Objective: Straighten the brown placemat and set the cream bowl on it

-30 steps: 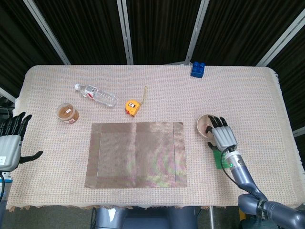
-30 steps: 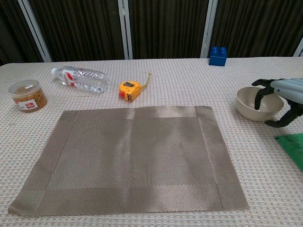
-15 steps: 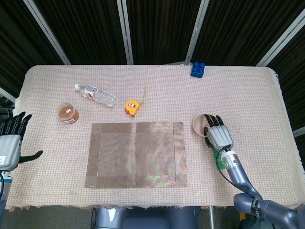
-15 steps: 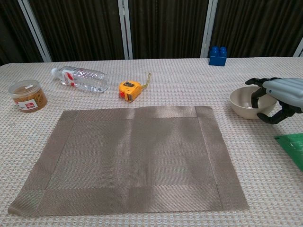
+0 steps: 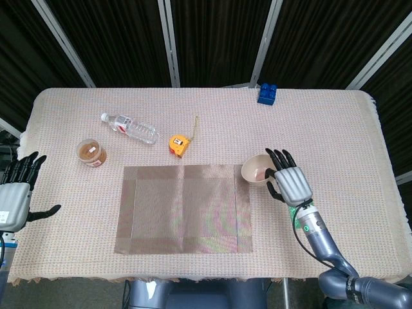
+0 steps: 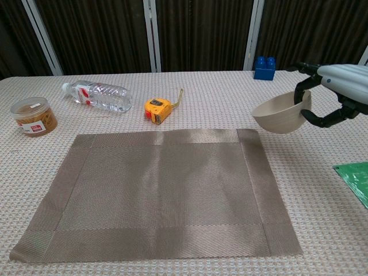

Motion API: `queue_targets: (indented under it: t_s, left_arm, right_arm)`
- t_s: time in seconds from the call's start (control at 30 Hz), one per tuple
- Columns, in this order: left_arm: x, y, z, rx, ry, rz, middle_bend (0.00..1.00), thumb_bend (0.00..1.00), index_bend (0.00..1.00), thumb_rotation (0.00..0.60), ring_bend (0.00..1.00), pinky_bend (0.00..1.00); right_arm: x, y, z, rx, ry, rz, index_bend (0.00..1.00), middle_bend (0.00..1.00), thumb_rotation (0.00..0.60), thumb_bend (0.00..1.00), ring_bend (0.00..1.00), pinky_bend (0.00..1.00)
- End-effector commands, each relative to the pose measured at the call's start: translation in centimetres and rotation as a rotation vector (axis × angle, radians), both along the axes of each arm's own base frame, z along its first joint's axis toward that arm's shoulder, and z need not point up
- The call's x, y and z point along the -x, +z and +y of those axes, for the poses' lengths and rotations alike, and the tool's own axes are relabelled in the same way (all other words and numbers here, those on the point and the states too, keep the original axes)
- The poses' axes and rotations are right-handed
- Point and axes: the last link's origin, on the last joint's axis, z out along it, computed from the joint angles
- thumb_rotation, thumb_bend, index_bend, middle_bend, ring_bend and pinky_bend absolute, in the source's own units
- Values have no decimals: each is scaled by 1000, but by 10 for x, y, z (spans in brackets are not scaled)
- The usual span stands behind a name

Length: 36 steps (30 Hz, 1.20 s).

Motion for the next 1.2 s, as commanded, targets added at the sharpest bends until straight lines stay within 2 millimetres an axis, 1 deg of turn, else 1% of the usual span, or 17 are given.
queue_targets:
  t_s: [0.03,0.07,0.1,0.13,0.2,0.27,0.4,0.5,0.57,0.63,0.73,0.87,1.07,1.2]
  left_arm:
    - [1,1,0,4,1,-3,0,0,0,600,0,0]
    - [1,1,0,4,1,-4,0,0,0,600,0,0]
    - [1,1,0,4,2,-8,0,0,0,600,0,0]
    - [1,2,0,4,2,-10,0,0,0,600,0,0]
    - [1,3,0,5,1,-17,0,0,0,600,0,0]
    - [1,4,0,4,2,-20,0,0,0,600,0,0]
    - [4,7,0,1,10,-24,0,0,0,600,0,0]
    - [7,9,1,-3,19,-25,0,0,0,600,0,0]
    - [8,10,1,-6,24,-24,0,0,0,600,0,0]
    - [9,10,1,-9,28,-23,0,0,0,600,0,0]
    - [11,10,2,-8,36,-18,0,0,0,600,0,0]
    - [11,9,2,-7,40,-17,0,0,0,600,0,0]
    - [11,8,3,-3,42,-15,0,0,0,600,0,0]
    - [10,6,4,3,41,-15,0,0,0,600,0,0]
  right_arm:
    - [-27,10,10,-8,78,-78,643,0,600,467,0,0]
    - [-32,10,11,-15,86,-93,643,0,600,467,0,0]
    - [-43,9,14,-38,102,-131,643,0,600,466,0,0]
    - [-48,8,15,-52,109,-148,643,1,600,466,0,0]
    - [-69,5,18,-111,127,-199,643,1,600,465,0,0]
    - [-83,1,18,-148,139,-220,643,1,600,465,0,0]
    - [-119,-13,13,-192,174,-287,643,3,600,464,0,0]
    - [-139,-25,7,-212,179,-328,643,9,600,464,0,0]
    - [-147,-33,6,-233,183,-325,643,10,600,464,0,0]
    - [-153,-40,5,-250,192,-307,643,10,600,465,0,0]
    - [-164,-57,6,-276,219,-254,643,10,600,464,0,0]
    - [-172,-72,5,-270,264,-190,643,10,600,464,0,0]
    - [-165,-94,9,-287,263,-148,643,14,600,464,0,0]
    - [-161,-103,13,-306,259,-135,643,15,600,464,0,0]
